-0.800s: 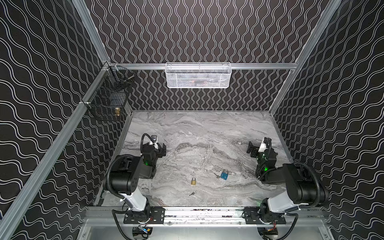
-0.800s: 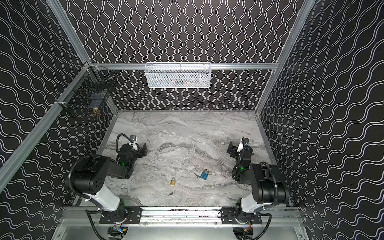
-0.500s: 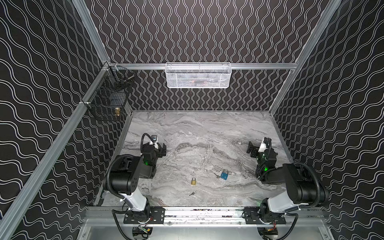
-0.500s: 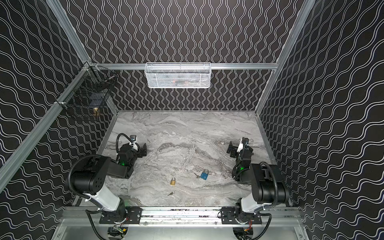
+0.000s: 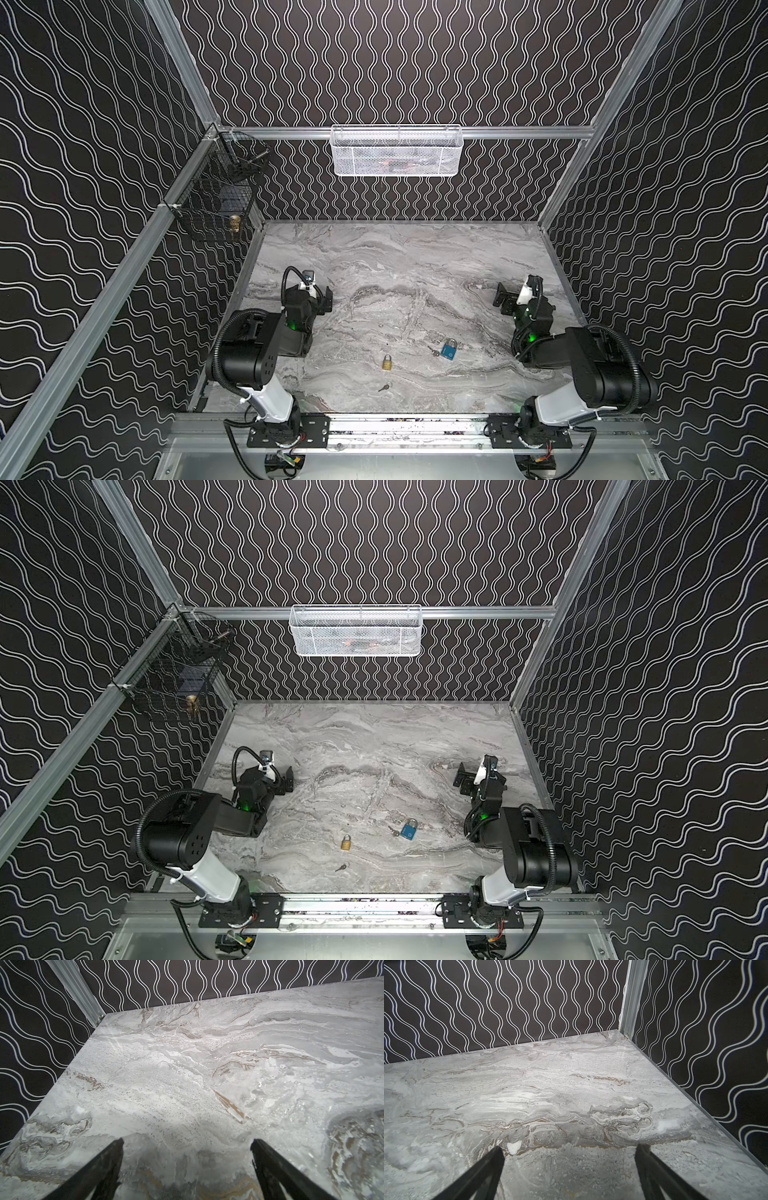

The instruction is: Unlock with the key

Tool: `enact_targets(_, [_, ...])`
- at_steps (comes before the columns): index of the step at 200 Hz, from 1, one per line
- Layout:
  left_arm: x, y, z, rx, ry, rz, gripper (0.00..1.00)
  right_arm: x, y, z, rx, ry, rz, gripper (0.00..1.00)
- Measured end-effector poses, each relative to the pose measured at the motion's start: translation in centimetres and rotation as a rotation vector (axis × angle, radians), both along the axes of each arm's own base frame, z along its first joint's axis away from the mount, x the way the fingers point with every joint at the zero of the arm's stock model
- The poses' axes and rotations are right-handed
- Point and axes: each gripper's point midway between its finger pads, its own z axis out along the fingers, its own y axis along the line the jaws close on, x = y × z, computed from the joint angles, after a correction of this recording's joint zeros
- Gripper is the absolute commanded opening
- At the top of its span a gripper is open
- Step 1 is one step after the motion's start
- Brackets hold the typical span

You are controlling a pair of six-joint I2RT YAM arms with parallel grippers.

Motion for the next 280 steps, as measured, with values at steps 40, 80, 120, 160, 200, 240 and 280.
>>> enact_targets(40, [0.0, 0.0, 0.0, 0.0, 0.0, 0.0, 0.99, 0.0, 0.0, 0.0, 0.0, 0.0, 0.0, 0.99])
enact_targets(80, [0.0, 0.0, 0.0, 0.0, 0.0, 0.0, 0.99, 0.0, 0.0, 0.0, 0.0, 0.0, 0.0, 0.99])
enact_targets(120, [0.0, 0.0, 0.0, 0.0, 0.0, 0.0, 0.99, 0.0, 0.0, 0.0, 0.0, 0.0, 0.0, 0.99])
enact_targets(160, [0.0, 0.0, 0.0, 0.0, 0.0, -0.001, 0.99, 0.0, 0.0, 0.0, 0.0, 0.0, 0.0, 0.99])
enact_targets(200, [0.0, 0.0, 0.0, 0.0, 0.0, 0.0, 0.99, -0.1, 0.1, -0.1, 0.0, 0.001, 0.003, 0.99])
enact_targets(240, [0.0, 0.1, 1.4, 0.002, -0.019, 0.007, 0.99, -0.1, 0.5, 1.6, 0.0, -0.037, 0.028, 0.99])
enact_targets(280, [-0.2, -0.3, 4.6, -0.008, -0.06, -0.02, 0.99, 1.1, 0.4, 5.5, 0.011, -0.069, 0.025, 0.99])
